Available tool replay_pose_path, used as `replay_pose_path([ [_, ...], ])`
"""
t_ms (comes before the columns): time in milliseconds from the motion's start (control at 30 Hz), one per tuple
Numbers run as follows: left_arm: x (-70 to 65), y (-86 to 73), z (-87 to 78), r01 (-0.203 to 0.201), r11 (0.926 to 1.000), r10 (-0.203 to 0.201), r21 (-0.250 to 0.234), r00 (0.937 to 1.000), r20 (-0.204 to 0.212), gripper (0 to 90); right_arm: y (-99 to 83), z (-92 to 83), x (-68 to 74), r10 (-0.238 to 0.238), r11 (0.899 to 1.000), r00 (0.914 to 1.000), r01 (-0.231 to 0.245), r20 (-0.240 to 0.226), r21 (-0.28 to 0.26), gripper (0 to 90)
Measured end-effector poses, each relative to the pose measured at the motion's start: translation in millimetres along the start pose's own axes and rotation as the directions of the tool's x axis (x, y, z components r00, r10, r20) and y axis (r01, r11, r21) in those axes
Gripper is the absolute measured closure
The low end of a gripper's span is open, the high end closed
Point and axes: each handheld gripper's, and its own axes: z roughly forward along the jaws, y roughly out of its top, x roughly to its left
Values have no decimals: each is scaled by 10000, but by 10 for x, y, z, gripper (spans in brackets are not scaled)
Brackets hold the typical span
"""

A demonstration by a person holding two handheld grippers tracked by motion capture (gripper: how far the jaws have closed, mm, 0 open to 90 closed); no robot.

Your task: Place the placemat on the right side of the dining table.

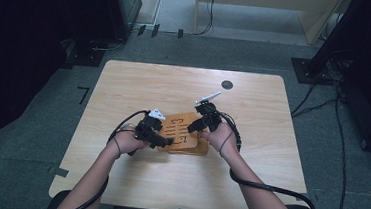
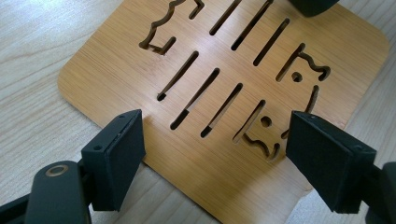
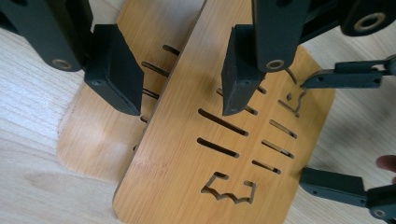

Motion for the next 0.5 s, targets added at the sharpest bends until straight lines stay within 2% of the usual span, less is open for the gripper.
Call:
replay_pose_path([
  [67,-3,3,0,4,10000,-4,26,10000,-22,187,1,26,-10,-15,9999,10000,15,-24,120,492],
  [167,-1,3,1,3,10000,-3,8,10000,-8,187,17,71,-18,295,9992,9991,-286,-306,284,493],
  [300,-1,2,2,-61,10000,61,12,10000,-1,187,45,102,15,417,9983,9982,-399,-427,431,488],
  [367,1,1,1,-68,10000,68,10,10000,10,187,54,104,21,392,9982,9986,-375,-365,462,487],
  [467,9,-1,-1,-12,10000,12,-36,10000,73,187,75,78,23,617,9971,9970,-595,-467,466,492],
  [500,23,0,-6,153,9998,-151,-85,9996,230,183,92,25,33,803,9960,9946,-775,-663,437,496],
])
